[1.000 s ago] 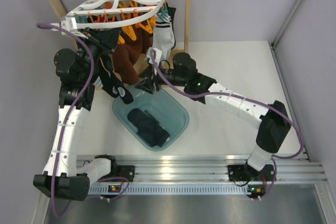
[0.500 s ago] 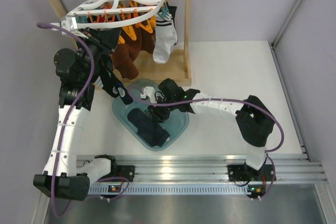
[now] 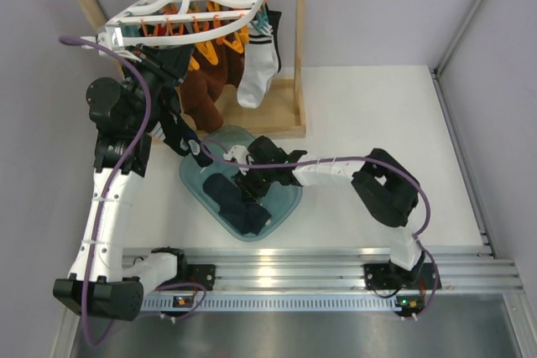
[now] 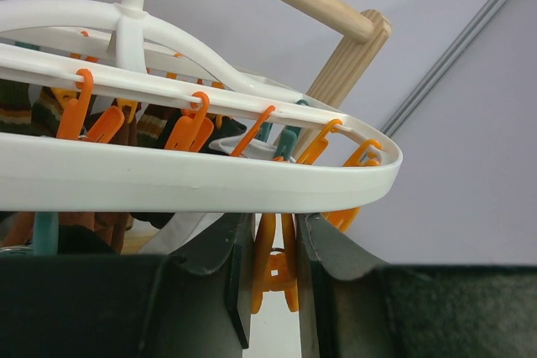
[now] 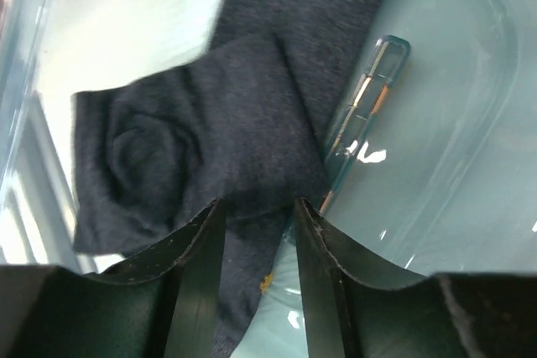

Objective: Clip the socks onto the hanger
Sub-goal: Adjust the sock in the bin.

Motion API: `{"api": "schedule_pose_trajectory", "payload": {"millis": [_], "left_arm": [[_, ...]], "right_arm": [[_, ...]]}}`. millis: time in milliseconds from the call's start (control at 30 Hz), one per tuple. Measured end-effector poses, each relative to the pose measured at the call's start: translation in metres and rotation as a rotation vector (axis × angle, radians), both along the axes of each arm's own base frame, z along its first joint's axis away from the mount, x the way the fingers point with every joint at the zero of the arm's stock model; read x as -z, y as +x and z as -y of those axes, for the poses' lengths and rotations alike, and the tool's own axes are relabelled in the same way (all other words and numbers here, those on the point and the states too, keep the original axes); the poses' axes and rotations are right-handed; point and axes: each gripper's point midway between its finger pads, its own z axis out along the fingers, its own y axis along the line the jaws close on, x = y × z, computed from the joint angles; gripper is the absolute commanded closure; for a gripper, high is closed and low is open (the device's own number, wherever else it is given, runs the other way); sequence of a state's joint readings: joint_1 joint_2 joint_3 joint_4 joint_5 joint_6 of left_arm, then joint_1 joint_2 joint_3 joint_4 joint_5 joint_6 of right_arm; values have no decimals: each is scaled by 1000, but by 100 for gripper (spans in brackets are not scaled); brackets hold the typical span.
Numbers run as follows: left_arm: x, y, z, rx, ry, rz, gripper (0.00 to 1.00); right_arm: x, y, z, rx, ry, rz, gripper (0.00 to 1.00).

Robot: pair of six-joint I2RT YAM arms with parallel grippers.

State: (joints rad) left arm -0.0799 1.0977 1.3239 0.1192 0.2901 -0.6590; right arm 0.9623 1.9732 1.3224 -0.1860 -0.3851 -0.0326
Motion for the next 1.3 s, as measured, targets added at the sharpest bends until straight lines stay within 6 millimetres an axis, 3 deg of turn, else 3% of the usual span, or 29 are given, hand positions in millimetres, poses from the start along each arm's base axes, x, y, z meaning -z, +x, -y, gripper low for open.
{"api": "schedule_pose_trajectory", "payload": {"millis": [100, 133, 200, 500, 700, 833, 900, 1067, 1200, 1300], "left_arm": [[0, 0, 0, -1, 3, 1, 100], [0, 0, 0, -1, 3, 0, 100], [1, 0, 0, -1, 4, -1, 100], [2, 0, 0, -1, 4, -5, 100], [2, 0, 0, -1, 5, -5, 100], [2, 0, 0, -2, 7, -5, 100], [2, 0, 0, -2, 7, -5, 100], [2, 0, 0, -2, 7, -5, 100], [2, 0, 0, -2, 7, -4, 100], [2, 0, 0, -2, 7, -4, 100]], "right_arm": [[3, 5, -4, 19, 8, 16, 76], [4, 7, -5, 24, 8, 22, 90], [5, 9, -5, 35, 4, 31, 100], [-4, 15, -9, 50, 30, 59, 100], [-51, 28, -5, 82, 120, 86, 100], [-83, 51, 7, 143, 182, 114, 100], [-90, 65, 16, 177, 192, 130, 100], [-84, 86, 36, 233, 164, 160, 100], [-65, 83, 49, 234, 115, 151, 100], [-62, 82, 51, 223, 101, 154, 100]]}}
